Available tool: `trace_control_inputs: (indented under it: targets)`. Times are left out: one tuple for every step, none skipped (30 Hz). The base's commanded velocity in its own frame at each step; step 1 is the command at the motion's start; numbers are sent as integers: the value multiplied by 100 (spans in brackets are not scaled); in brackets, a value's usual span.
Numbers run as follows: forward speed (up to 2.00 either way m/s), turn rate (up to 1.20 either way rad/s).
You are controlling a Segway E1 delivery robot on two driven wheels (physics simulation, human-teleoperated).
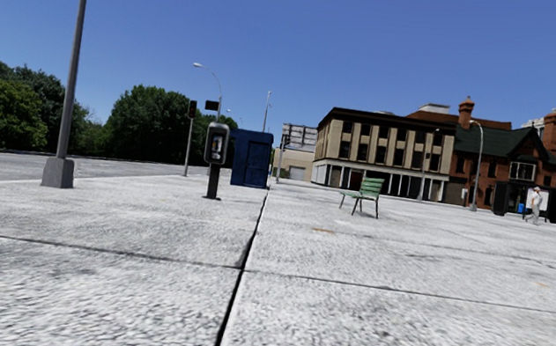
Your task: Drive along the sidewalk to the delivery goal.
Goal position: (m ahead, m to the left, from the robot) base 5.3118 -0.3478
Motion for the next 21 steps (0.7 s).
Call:
trace_control_inputs:
  targets:
    - [200,0]
    - [200,0]
    - [200,0]
    - [200,0]
    - [200,0]
    - [200,0]
    - [200,0]
    - [200,0]
    - [200,0]
    - [200,0]
    - [200,0]
    - [200,0]
    - [200,0]
    - [200,0]
    - [200,0]
    - [200,0]
    - [200,0]
    - [200,0]
    - [200,0]
    - [200,0]
    - [200,0]
